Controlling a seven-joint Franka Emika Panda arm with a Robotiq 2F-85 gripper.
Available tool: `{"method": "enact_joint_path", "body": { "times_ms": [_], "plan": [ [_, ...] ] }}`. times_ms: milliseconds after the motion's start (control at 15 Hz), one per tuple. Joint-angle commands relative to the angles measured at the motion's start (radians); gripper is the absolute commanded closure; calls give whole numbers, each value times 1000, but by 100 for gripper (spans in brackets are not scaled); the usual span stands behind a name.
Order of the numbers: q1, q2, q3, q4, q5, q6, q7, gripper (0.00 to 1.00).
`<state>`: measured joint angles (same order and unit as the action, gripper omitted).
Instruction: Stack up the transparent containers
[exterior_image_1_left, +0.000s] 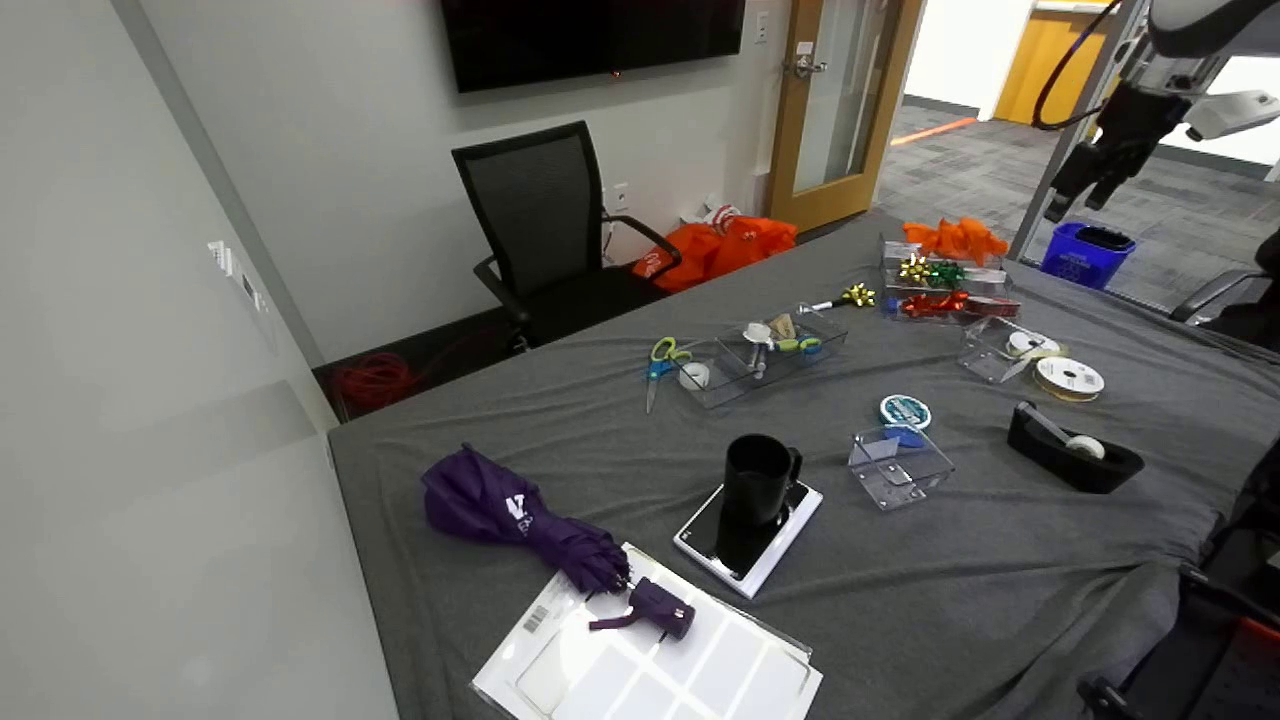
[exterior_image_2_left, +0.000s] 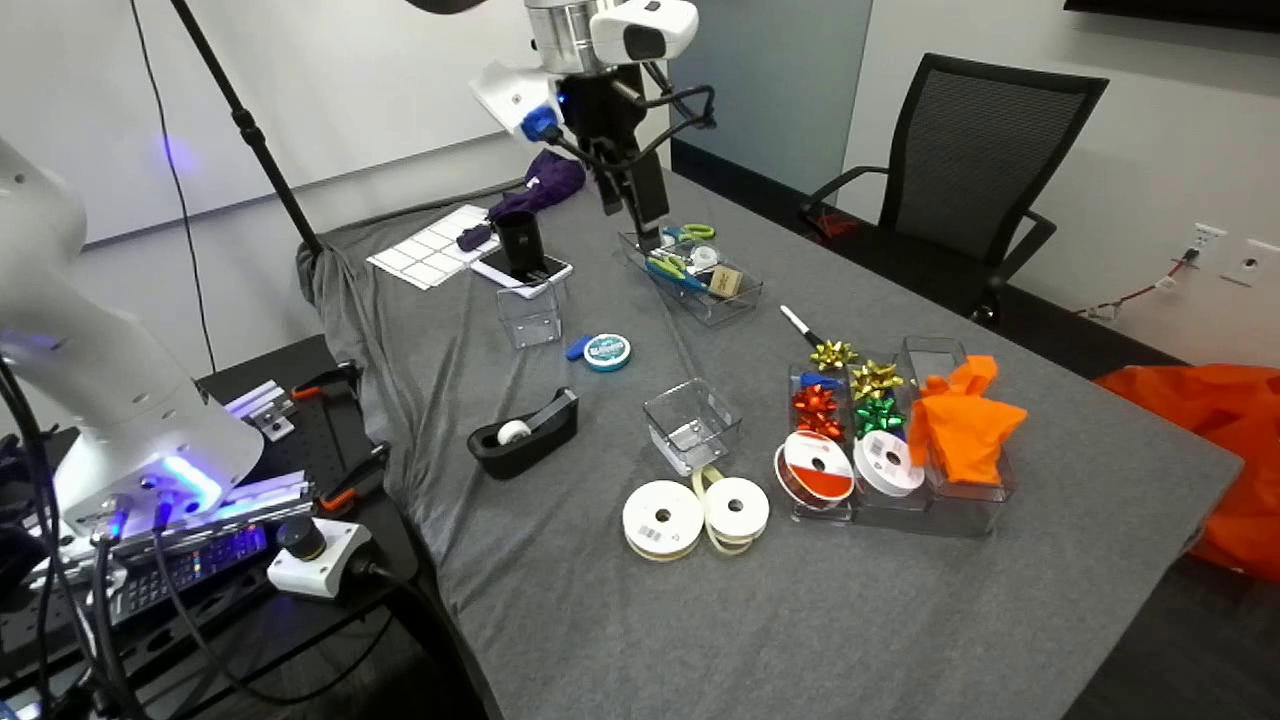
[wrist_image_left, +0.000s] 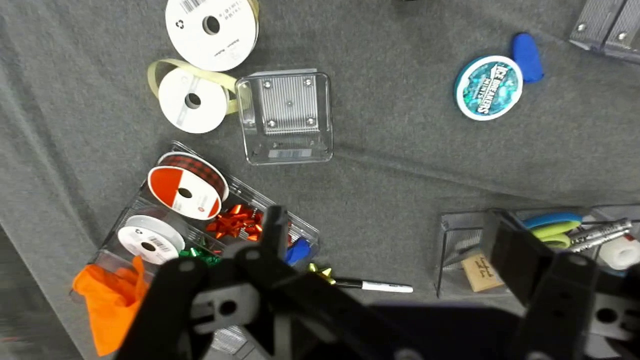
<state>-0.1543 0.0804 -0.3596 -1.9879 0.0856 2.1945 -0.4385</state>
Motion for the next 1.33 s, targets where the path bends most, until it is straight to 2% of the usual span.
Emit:
{"method": "enact_joint_path", "body": {
  "times_ms": [0,267,933,1267],
  "plan": [
    [-49,8,49,10,-6,-1,5,0],
    [-51,16,55,19,9,2,6,0],
    [-117,351,143,207,12,6,25,0],
    [-170,506,184,282,1,93,13,0]
  ]
}}
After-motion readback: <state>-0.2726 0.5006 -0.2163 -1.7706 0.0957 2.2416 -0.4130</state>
